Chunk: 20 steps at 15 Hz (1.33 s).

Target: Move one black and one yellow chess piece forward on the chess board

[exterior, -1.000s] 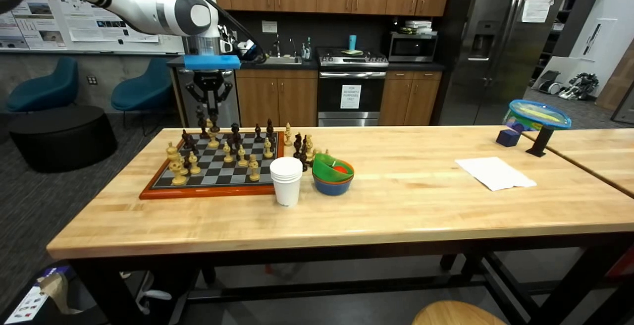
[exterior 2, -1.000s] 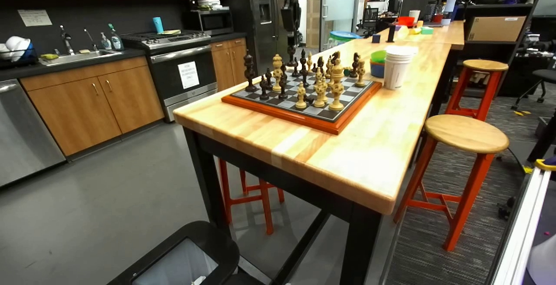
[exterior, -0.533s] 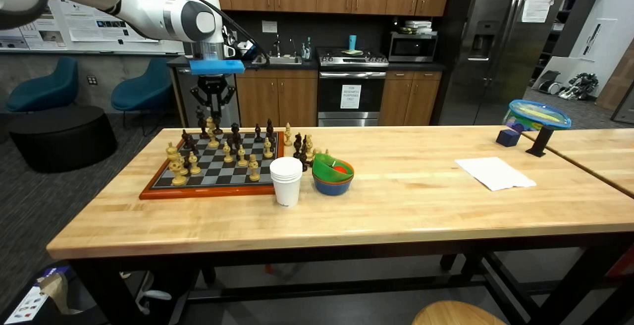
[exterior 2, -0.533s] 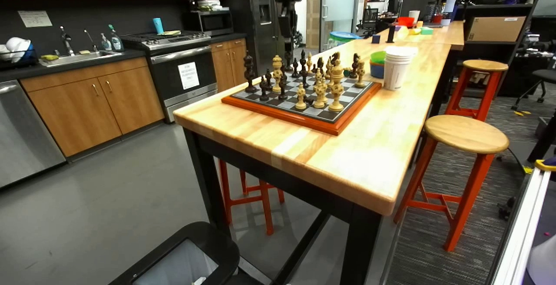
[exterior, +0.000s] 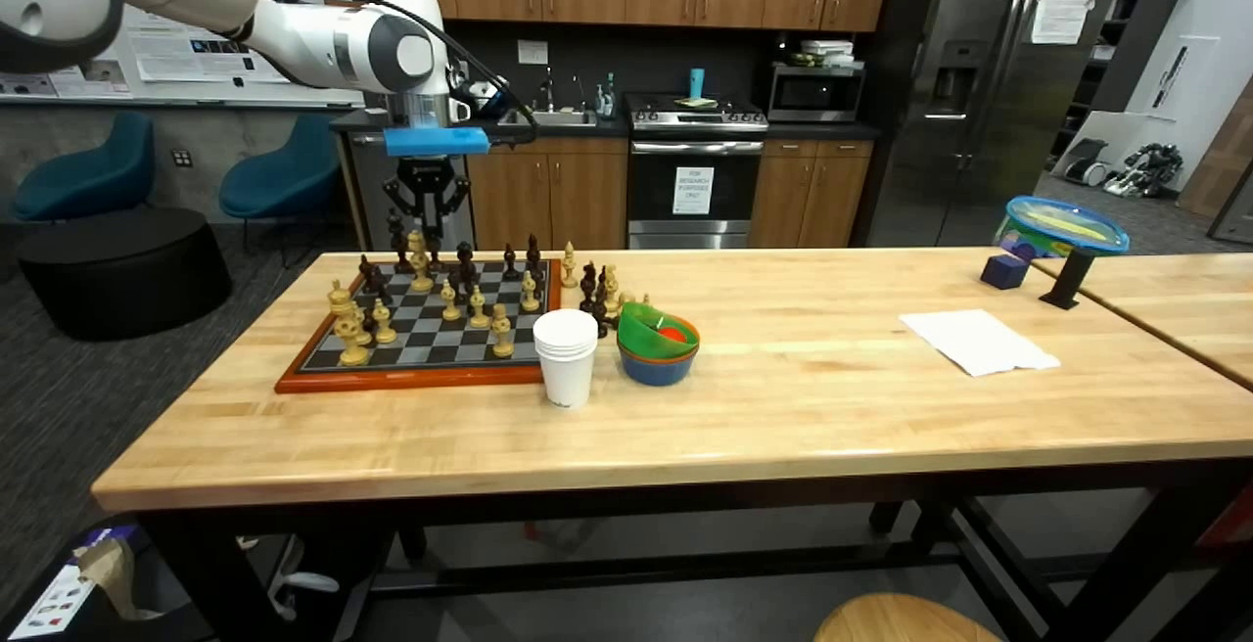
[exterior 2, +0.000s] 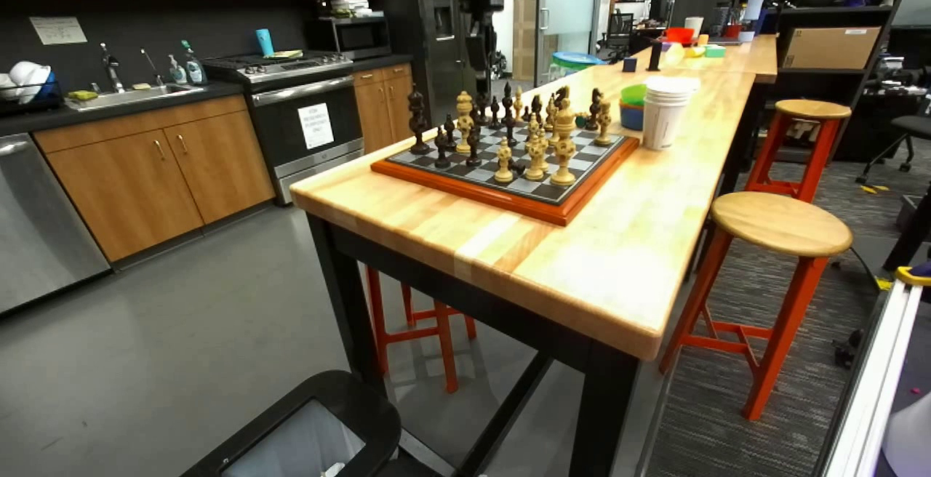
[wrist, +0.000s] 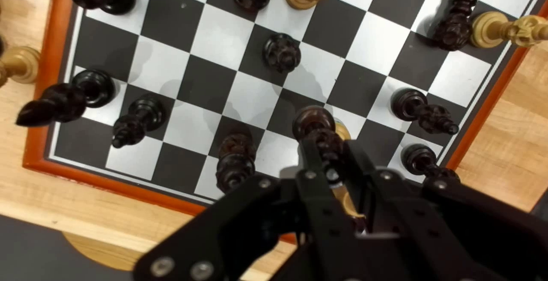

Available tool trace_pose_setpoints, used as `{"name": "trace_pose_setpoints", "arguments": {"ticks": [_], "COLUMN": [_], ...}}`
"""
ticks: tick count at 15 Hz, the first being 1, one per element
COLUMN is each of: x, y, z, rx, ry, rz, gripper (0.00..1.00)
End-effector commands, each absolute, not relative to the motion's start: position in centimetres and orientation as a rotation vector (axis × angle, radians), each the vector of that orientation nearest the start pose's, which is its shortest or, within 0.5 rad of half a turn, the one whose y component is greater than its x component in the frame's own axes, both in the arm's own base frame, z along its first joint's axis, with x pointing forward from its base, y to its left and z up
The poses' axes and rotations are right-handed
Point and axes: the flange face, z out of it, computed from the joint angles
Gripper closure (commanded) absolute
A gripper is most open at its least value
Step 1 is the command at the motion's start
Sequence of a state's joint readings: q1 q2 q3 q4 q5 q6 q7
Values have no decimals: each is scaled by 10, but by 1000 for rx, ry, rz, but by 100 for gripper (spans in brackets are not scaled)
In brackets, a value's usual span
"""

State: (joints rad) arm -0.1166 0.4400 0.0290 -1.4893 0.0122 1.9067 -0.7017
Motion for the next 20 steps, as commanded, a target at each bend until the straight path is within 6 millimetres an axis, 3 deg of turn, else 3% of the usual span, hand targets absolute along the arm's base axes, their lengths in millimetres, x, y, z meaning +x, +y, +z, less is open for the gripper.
{"name": "trace_pose_setpoints", "arguments": {"ticks": [1, 20], "x": [684, 691], "y": [-65, -73], "z": [418, 390], "rx": [-2942, -2915], "ry": [-945, -912], "rz": [-2, 4], "gripper": [95, 95]}}
